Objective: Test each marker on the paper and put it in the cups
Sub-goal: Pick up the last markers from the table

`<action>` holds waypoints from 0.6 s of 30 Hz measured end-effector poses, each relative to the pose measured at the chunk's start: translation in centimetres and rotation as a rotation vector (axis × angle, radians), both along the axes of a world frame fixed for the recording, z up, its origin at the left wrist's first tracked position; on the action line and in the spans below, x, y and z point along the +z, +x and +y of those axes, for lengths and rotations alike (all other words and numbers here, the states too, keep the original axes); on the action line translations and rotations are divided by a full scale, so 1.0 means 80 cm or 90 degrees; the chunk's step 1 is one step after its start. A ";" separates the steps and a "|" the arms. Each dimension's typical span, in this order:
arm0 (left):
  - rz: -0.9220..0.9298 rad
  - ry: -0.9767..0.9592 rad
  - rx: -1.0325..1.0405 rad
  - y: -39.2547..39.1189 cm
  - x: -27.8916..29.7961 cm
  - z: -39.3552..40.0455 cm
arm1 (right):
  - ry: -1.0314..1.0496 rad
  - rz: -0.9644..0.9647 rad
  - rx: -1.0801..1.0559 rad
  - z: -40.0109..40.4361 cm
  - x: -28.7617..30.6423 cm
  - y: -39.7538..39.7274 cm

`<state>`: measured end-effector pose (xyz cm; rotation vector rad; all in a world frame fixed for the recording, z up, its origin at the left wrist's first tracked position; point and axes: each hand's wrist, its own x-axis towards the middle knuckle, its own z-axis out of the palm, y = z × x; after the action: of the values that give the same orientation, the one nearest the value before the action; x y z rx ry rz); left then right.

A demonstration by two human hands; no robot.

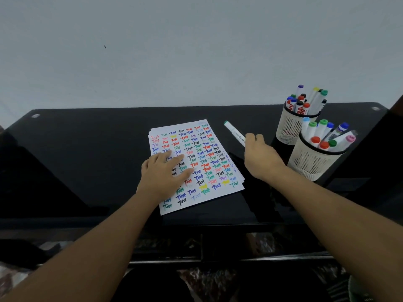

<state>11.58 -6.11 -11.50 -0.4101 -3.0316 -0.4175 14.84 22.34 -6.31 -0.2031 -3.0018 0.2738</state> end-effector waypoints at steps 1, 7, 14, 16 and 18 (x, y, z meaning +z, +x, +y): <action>-0.004 0.001 0.000 0.000 0.000 0.000 | -0.041 0.007 0.010 -0.001 -0.001 -0.001; -0.020 0.108 0.008 0.000 0.014 -0.002 | -0.385 0.000 -0.043 -0.007 0.006 0.011; -0.002 0.143 -0.060 0.017 0.040 0.029 | -0.472 0.034 -0.049 0.006 0.019 0.059; -0.017 0.188 -0.115 0.032 0.049 0.049 | -0.490 0.044 -0.045 0.013 0.021 0.076; -0.037 0.211 -0.155 0.049 0.055 0.069 | -0.517 0.053 -0.040 0.021 0.024 0.100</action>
<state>15.50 -0.59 -7.06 -0.7522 -2.8926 -0.9434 22.80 23.98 -4.38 -0.3358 -2.6138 1.4294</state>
